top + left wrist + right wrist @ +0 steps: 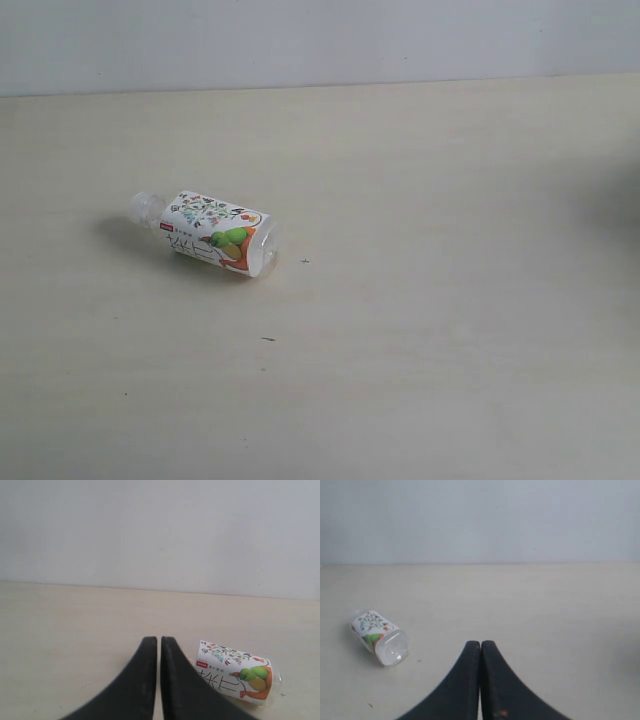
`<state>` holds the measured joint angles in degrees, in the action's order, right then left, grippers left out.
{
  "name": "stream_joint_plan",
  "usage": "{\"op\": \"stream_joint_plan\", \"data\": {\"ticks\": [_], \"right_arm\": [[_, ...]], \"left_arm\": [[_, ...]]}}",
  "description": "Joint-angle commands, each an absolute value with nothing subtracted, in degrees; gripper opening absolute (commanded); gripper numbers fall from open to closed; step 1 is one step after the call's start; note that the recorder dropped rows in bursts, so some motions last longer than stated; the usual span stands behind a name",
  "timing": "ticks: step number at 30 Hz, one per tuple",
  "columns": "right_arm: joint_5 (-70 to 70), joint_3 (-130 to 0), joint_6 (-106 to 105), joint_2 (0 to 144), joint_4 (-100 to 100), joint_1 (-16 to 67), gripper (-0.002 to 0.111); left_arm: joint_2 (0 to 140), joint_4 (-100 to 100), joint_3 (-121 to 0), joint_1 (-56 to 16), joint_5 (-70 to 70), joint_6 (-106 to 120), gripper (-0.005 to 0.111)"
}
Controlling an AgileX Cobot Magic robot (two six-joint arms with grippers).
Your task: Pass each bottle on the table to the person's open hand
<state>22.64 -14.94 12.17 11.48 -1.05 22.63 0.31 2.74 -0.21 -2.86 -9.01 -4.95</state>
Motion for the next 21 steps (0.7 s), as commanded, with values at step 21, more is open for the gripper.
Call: {"op": "stream_joint_plan", "data": {"ticks": [21], "right_arm": [[21.5, -14.7, 12.0, 5.4, -1.5, 22.6, 0.0]], "left_arm": [[0.0, 0.0, 0.0, -2.9, -4.7, -1.1, 0.005]]}}
